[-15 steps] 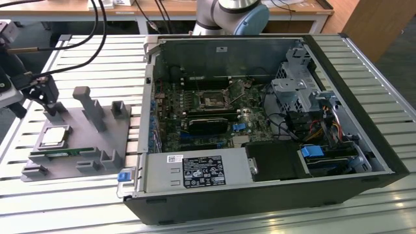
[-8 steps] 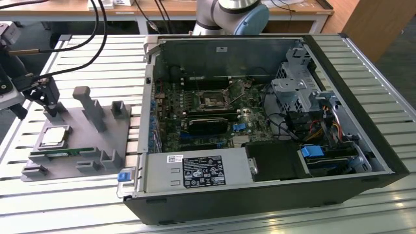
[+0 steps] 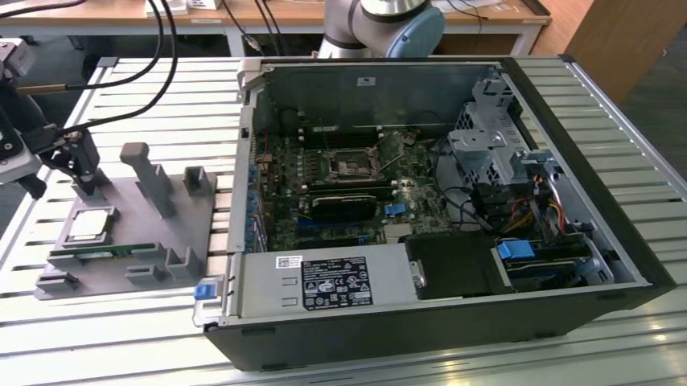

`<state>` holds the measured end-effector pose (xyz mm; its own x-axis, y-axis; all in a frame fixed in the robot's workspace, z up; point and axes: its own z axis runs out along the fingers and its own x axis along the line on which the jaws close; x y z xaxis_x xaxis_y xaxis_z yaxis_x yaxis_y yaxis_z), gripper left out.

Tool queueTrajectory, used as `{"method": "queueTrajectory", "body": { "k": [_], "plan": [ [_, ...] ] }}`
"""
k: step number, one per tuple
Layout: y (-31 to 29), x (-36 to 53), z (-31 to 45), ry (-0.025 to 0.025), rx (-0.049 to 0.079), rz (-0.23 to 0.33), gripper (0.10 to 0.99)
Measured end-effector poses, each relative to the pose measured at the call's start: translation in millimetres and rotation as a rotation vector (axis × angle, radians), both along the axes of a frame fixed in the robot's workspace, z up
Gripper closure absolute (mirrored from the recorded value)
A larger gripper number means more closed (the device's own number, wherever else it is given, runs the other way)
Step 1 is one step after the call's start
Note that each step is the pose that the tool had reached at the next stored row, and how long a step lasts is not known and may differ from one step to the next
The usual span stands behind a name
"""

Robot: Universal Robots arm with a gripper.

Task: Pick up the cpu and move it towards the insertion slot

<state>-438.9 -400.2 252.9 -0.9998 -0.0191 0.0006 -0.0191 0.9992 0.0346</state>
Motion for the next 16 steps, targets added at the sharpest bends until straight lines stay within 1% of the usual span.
{"method": "queueTrajectory", "body": {
  "k": [16],
  "plan": [
    [-5.2,-0.1,-11.0,-0.0001,0.000,0.001,0.416]
  ]
}}
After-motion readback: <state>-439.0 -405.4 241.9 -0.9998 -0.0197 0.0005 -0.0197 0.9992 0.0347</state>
